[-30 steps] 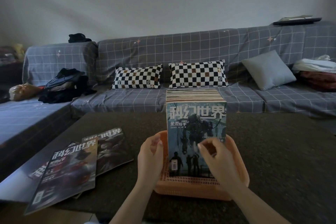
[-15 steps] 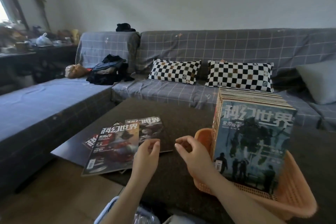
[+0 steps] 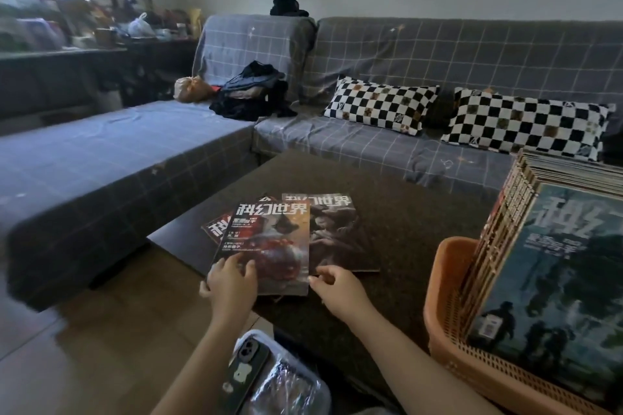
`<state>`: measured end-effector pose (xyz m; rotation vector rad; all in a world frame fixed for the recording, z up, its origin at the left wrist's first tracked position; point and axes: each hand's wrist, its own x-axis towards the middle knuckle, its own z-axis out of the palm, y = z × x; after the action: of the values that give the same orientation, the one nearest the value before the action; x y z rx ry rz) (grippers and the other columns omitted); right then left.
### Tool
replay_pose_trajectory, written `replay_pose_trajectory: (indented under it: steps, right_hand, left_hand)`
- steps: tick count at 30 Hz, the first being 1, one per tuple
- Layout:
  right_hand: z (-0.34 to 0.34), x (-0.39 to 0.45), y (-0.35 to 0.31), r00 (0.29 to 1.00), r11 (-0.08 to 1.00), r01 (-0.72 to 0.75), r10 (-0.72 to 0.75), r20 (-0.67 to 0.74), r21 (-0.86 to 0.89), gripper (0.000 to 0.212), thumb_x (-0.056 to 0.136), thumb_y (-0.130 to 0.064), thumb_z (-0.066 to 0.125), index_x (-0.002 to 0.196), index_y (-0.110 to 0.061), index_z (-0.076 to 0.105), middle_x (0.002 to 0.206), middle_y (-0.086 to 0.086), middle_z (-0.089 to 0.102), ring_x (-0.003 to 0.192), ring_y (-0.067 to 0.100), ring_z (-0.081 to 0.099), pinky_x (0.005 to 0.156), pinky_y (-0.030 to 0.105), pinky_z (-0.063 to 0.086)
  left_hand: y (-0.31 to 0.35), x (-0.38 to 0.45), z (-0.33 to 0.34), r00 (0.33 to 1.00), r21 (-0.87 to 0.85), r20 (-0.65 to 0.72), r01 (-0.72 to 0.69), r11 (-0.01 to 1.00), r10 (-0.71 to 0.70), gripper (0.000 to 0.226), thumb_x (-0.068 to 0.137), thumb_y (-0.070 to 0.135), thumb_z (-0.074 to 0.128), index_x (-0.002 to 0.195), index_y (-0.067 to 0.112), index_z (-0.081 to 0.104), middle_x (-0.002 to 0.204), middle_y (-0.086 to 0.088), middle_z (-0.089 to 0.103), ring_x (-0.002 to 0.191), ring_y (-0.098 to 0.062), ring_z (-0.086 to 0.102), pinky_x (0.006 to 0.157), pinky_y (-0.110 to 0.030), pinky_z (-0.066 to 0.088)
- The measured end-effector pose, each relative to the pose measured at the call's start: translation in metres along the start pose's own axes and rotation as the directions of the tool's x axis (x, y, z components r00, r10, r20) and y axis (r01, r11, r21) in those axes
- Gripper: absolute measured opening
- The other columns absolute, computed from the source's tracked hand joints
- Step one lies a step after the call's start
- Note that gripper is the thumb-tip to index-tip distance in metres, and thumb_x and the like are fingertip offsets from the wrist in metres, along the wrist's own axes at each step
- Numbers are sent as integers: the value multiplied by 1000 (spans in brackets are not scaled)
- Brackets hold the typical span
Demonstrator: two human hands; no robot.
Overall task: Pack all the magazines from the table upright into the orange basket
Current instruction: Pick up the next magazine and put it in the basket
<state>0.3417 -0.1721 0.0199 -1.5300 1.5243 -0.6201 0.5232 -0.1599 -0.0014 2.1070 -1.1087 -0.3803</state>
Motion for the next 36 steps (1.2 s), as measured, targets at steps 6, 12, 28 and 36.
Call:
replay_pose_trajectory:
  steps: [6, 12, 28, 36]
  right_hand:
    - [18, 14, 4, 997, 986, -70, 65, 41, 151, 49, 88, -31, 62, 131, -11, 51, 124, 6, 59, 108, 17, 58, 93, 30, 49]
    - [17, 13, 3, 978, 954, -133, 171, -121, 269, 25, 91, -20, 58, 115, -13, 60, 89, -4, 61, 80, 13, 60, 79, 34, 56]
    - [-51, -90, 11, 996, 716, 8, -64, 54, 698, 17, 87, 0, 57, 103, -7, 57, 93, 13, 71, 80, 22, 70, 62, 29, 55]
    - [-115, -136, 10, 965, 680, 264, -193, -180, 685, 23, 90, -14, 59, 112, -22, 60, 99, 3, 73, 93, 23, 70, 78, 39, 57]
  left_hand:
    - [-15, 18, -6, 984, -29, -29, 174, 984, -175, 43, 94, 33, 55, 134, 17, 55, 135, -16, 53, 124, -39, 40, 99, -50, 37]
    - [-23, 15, -20, 973, -360, 150, 221, 906, -178, 30, 86, 20, 71, 112, 6, 67, 92, -6, 72, 83, -26, 69, 77, -43, 57]
    - [6, -83, -84, 970, -815, 230, 147, 560, 80, 15, 93, 8, 58, 107, 8, 58, 89, -11, 72, 74, -25, 71, 63, -35, 53]
    - [73, -135, -95, 914, -878, 273, 110, 466, 298, 12, 92, 5, 56, 102, 8, 60, 75, -4, 75, 64, -17, 72, 50, -23, 56]
